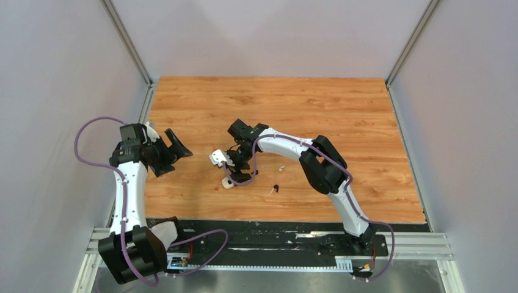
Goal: Insert the wireless bluetooth earbuds into the charging case
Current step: Pick up the charging case at the center of the board.
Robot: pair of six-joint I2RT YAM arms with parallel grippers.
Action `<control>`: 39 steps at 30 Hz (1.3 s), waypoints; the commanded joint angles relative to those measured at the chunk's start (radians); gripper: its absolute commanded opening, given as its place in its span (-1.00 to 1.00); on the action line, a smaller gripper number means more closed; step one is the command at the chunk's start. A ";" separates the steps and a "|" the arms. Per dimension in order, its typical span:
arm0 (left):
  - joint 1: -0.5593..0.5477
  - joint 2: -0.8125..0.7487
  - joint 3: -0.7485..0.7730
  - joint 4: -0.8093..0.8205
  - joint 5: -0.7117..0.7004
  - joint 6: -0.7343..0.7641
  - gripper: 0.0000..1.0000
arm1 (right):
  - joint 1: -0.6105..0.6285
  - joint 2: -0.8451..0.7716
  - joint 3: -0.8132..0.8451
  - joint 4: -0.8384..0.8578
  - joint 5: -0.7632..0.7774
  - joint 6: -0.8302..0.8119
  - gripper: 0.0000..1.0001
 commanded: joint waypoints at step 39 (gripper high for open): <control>-0.002 0.148 -0.062 0.218 0.171 -0.076 0.83 | -0.024 -0.184 -0.139 0.231 0.155 0.232 -0.48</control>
